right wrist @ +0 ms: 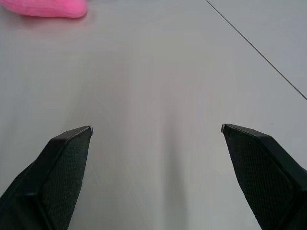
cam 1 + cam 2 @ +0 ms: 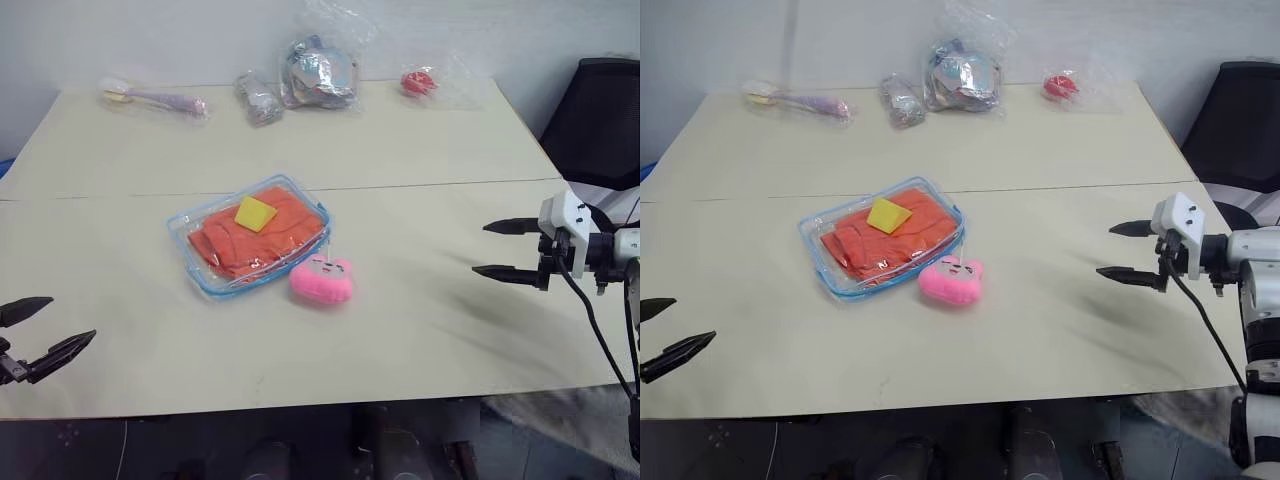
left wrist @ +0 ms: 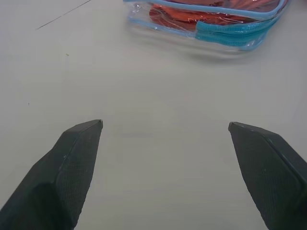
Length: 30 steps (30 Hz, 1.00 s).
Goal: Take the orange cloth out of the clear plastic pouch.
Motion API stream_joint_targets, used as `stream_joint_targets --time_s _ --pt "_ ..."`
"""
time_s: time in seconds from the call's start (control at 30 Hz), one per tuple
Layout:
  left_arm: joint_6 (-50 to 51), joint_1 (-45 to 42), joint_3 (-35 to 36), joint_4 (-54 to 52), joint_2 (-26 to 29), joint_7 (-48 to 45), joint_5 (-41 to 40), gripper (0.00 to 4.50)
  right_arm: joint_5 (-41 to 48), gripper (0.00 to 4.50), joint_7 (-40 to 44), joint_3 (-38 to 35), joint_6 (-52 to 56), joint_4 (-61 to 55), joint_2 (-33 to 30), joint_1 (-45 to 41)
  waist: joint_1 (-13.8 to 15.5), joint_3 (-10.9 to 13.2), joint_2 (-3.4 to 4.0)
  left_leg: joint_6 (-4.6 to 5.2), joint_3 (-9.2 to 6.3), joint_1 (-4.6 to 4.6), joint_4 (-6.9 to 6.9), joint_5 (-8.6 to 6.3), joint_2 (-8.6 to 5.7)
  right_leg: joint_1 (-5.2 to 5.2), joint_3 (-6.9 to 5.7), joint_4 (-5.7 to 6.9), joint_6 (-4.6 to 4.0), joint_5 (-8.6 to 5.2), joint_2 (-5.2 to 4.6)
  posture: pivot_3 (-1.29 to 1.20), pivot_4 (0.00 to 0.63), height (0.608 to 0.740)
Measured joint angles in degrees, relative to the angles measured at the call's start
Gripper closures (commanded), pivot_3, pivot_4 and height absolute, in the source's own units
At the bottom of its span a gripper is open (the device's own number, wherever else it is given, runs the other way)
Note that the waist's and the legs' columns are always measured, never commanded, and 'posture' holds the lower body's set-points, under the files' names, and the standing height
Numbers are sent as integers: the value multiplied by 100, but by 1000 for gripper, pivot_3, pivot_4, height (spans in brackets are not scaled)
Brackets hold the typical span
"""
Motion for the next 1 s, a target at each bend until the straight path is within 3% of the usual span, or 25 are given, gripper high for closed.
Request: stream_joint_targets --time_s 1.0 --pt "592 -127 -79 -482 -95 204 -58 20 -138 0 -263 126 419 -318 41 11 -29 1 1 -3 1 0 3 -1 -4 0 0 2 -1 -1 3 0 150 740"
